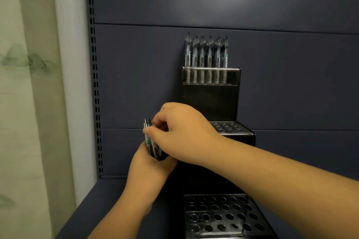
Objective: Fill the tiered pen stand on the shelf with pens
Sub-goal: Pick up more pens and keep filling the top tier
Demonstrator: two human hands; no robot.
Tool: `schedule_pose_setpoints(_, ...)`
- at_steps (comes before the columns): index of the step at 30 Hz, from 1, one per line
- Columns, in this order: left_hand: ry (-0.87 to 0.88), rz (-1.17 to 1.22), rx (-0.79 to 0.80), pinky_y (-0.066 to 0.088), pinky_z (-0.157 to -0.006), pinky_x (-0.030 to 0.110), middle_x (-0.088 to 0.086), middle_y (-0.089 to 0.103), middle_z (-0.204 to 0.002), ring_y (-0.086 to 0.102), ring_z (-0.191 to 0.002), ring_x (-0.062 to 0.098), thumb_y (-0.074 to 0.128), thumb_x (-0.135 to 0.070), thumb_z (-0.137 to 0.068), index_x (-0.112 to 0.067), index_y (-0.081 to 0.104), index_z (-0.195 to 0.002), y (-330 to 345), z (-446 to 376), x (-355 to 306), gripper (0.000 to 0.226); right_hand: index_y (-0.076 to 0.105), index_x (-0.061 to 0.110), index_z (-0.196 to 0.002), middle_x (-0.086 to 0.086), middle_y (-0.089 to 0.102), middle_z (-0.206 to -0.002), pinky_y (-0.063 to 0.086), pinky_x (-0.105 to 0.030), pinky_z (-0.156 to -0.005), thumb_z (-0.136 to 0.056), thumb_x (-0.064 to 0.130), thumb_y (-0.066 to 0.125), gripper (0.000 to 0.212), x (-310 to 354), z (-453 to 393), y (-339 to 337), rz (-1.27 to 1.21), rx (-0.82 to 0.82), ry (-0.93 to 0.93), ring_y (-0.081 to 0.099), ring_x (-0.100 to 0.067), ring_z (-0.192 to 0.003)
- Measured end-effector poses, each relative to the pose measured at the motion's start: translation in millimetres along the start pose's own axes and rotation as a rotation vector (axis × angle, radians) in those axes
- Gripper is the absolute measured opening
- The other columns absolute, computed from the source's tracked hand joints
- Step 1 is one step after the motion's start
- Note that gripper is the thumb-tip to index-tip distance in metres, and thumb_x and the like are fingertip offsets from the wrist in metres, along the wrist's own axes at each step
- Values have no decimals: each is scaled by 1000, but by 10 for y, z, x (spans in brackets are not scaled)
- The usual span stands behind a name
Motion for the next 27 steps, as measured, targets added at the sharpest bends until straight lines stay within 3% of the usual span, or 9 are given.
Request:
schedule_pose_setpoints(3,-41,51,9,41,-41,15,-9,68,-63,59,-48,1,68,-15,-85,-23,61,-91,5,7,28,13,66,23,-74,7,53,-82,39,-22,-65,-96,46,61,32,-24,-3,-18,-19,3,7,54,-8,-76)
schedule_pose_setpoints(7,-53,132,0,47,-49,26,10,68,-73,61,-62,21,68,-11,-85,-19,62,-93,-6,6,42,13,60,26,-68,8,51,-82,39,-22,-65,-94,44,63,33,-21,-25,-35,-45,-7,7,54,-7,-76)
schedule_pose_setpoints(11,-13,204,3,51,-60,36,16,70,-82,64,-71,37,70,-10,-85,-20,65,-95,-24,-1,32,15,65,21,-72,7,51,-83,41,-23,-66,-94,42,63,31,-25,-50,-4,-61,-41,6,54,-8,-76)
schedule_pose_setpoints(16,23,226,4,46,-54,31,16,67,-76,57,-62,21,66,-6,-85,-18,64,-93,-64,-41,31,14,66,20,-72,7,52,-84,47,-25,-69,-94,43,63,32,-5,-96,0,-68,-75,8,55,-9,-77)
schedule_pose_setpoints(22,41,320,25,41,-54,43,15,54,-53,45,-41,22,59,1,-89,-2,55,-92,-59,-92,88,6,65,5,-72,-1,59,-81,43,-21,-66,-94,38,65,40,-99,-179,-53,-212,-131,77,54,-7,-75)
schedule_pose_setpoints(27,68,374,15,42,-61,49,12,50,-49,43,-42,24,57,4,-91,3,54,-94,-84,-131,109,4,67,0,-75,-13,65,-78,47,-25,-64,-96,39,63,45,-126,-210,-48,-244,-125,94,58,-17,-71)
Point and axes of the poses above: each hand's wrist, its own z-axis away from the middle knuckle, its own y-axis out of the palm, x = y × z, the point moved 5 cm from there along -z, towards the middle knuckle
